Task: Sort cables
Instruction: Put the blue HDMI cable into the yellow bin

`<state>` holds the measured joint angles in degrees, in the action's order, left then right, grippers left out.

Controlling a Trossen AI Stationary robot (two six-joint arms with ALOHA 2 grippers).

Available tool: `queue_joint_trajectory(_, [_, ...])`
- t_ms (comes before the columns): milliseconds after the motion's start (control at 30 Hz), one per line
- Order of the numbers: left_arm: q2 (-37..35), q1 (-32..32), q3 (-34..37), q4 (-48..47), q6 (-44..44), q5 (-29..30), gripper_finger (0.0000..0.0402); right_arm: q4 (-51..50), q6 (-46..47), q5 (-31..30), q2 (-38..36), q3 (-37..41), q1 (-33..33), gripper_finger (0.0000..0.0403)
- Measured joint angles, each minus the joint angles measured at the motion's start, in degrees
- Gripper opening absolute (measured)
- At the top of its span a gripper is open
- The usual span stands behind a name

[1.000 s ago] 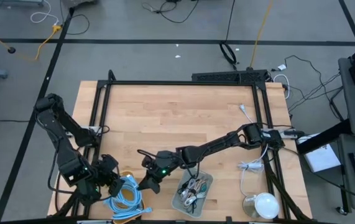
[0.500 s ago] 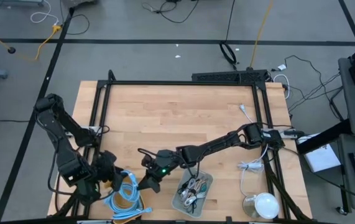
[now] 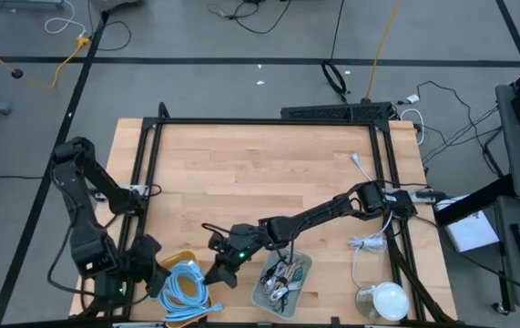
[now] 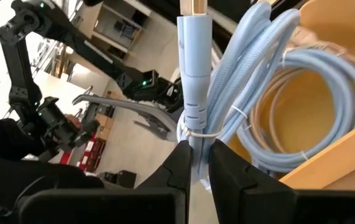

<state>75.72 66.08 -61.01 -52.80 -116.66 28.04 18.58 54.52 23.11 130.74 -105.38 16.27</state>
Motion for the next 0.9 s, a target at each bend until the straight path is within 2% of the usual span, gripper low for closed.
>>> queue_joint_trajectory(267, [0.0, 1.9, 0.0, 0.8, -2.2, 5.7, 0.0002, 0.1, -0.3, -0.8, 0.0, 0.0, -0.2, 0.0025])
queue_joint_trajectory(533, [0.0, 1.9, 0.0, 0.2, -3.0, 5.0, 0.0011, 0.1, -0.8, -0.8, 0.0, 0.0, -0.1, 0.0024])
queue_joint_trajectory(700, [0.0, 1.9, 0.0, -1.2, -3.5, 5.0, 0.0054, 0.1, -1.2, -0.8, 0.0, 0.0, 0.1, 0.0024])
queue_joint_trajectory(900, [0.0, 1.9, 0.0, -4.4, -7.1, 3.5, 0.0153, 0.3, -1.2, -0.8, 0.0, 0.0, 0.8, 0.0024])
